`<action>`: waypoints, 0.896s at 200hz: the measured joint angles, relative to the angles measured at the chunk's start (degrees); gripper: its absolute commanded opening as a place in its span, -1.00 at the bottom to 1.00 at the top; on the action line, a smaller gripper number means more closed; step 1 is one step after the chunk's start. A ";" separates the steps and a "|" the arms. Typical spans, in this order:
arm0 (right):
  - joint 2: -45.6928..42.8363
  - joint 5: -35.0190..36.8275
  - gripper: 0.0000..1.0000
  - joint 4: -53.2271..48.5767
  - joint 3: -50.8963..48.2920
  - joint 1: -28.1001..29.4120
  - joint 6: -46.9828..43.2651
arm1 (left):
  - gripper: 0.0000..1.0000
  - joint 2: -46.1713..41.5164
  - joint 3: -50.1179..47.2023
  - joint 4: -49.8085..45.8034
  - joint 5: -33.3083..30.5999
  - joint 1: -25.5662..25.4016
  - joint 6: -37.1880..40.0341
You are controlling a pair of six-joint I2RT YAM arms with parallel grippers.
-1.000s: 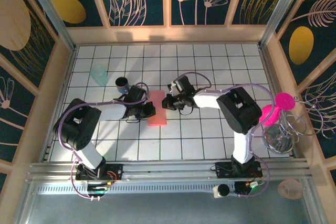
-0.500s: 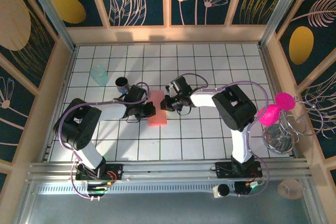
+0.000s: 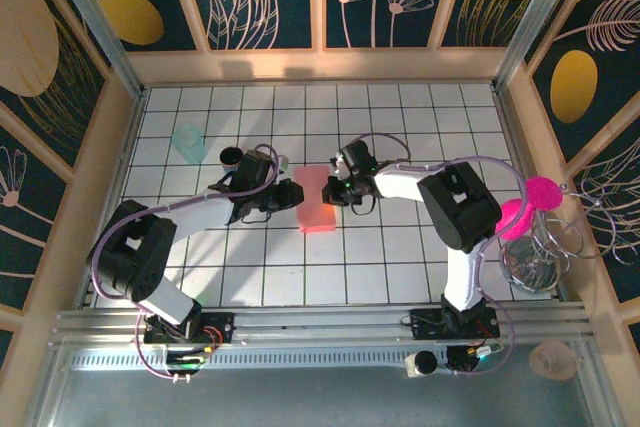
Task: Fold a paper plane with a square sheet of paper (pick it up from the middle)
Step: First fold the square sheet of paper in half at the center of the table.
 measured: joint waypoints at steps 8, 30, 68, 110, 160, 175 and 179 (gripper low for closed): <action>-0.07 0.04 -1.00 -0.15 0.00 -0.48 -0.57 | -0.66 0.52 0.00 0.96 0.74 -0.11 -0.52; -0.07 0.24 -1.00 -0.15 0.00 -0.59 -0.90 | -0.69 3.13 0.85 2.36 2.34 -0.92 -1.46; -0.04 0.31 -1.00 -0.15 -0.02 -0.59 -0.72 | -0.73 9.60 6.10 1.68 2.91 -3.28 -1.44; -0.04 0.15 -1.00 0.44 -0.35 -0.76 -0.48 | -0.77 14.19 7.13 -0.94 3.15 -4.57 0.13; 0.02 -0.22 -1.00 1.60 -1.16 -1.03 0.68 | -0.78 13.42 4.02 -1.66 2.27 -4.52 3.54; 0.02 -0.55 -1.00 2.19 -1.49 -1.11 1.03 | -0.78 11.61 1.77 -1.05 1.40 -4.52 4.02; 0.02 -0.61 -1.00 2.32 -1.55 -1.14 1.05 | -0.78 11.15 1.20 -1.05 1.20 -4.50 4.09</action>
